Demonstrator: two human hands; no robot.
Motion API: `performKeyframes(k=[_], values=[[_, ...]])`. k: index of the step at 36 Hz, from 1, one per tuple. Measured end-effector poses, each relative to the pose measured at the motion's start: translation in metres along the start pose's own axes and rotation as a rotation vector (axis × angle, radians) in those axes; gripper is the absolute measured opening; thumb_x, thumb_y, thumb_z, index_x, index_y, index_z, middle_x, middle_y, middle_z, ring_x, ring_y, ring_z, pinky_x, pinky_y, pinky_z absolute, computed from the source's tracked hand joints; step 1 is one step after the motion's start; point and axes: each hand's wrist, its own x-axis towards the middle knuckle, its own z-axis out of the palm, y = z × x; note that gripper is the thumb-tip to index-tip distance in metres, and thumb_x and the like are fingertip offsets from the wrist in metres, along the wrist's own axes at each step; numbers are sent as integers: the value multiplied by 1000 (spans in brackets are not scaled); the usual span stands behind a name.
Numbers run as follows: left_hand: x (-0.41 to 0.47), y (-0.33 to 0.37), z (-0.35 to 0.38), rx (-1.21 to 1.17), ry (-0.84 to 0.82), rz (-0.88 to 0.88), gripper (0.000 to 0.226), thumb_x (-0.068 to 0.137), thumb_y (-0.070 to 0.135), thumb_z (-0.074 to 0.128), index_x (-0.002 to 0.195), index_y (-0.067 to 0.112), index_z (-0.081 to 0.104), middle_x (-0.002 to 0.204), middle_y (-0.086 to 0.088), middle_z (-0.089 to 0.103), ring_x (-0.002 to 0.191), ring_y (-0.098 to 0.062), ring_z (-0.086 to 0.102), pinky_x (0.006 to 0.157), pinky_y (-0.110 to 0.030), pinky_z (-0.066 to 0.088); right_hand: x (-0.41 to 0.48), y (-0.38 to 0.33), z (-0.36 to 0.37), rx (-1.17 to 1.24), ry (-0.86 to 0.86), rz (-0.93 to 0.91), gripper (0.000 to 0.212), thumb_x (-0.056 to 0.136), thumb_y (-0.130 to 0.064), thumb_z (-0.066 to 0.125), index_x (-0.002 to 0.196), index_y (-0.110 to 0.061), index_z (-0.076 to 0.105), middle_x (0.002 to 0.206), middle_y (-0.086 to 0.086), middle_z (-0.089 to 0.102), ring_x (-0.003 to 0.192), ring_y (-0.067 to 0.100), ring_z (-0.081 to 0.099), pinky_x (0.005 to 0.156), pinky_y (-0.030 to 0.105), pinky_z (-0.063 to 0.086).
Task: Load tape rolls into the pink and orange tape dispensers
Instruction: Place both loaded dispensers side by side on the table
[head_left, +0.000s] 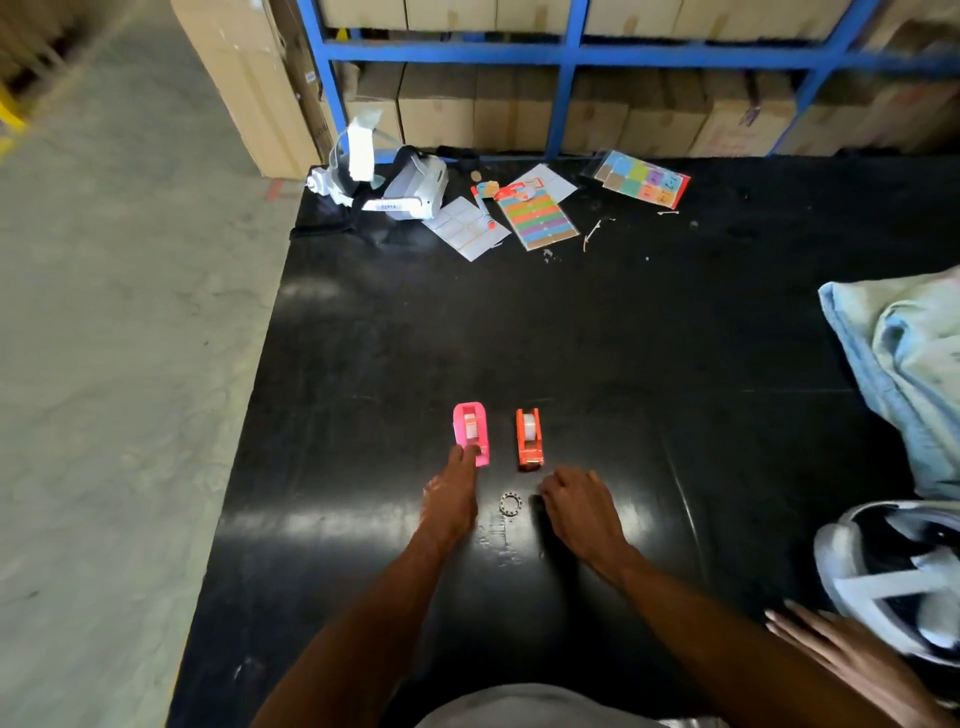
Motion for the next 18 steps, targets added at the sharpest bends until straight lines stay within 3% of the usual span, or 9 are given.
performKeyframes(k=[4, 11, 14, 18], values=[[-21, 13, 23, -34, -49, 90, 41, 91, 7, 49, 131, 19, 46, 136, -6, 48, 110, -35, 62, 86, -47, 52, -16, 22, 0, -24, -14, 122, 18, 88, -19, 60, 106, -17, 63, 108, 8, 63, 100, 29, 59, 85, 41, 46], [-22, 30, 52, 54, -163, 117, 68, 86, 19, 66, 145, 29, 34, 145, -4, 37, 125, -25, 50, 94, -42, 55, -23, 37, 5, 58, -184, 190, 52, 90, -20, 62, 138, -26, 44, 139, 8, 45, 124, 30, 48, 98, 41, 45], [-20, 34, 60, 39, -163, 83, 55, 86, 18, 67, 136, 25, 45, 142, -4, 39, 123, -25, 51, 95, -42, 54, -25, 42, 11, 123, -208, 165, 46, 91, -18, 61, 135, -25, 48, 136, 10, 47, 118, 30, 52, 92, 40, 51], [-20, 35, 65, 4, -127, 51, 32, 88, 12, 63, 118, 20, 54, 125, -4, 47, 106, -23, 58, 84, -38, 56, -29, 45, 12, 191, -202, 142, 29, 95, -20, 53, 124, -23, 52, 124, 7, 53, 100, 23, 59, 79, 30, 50]])
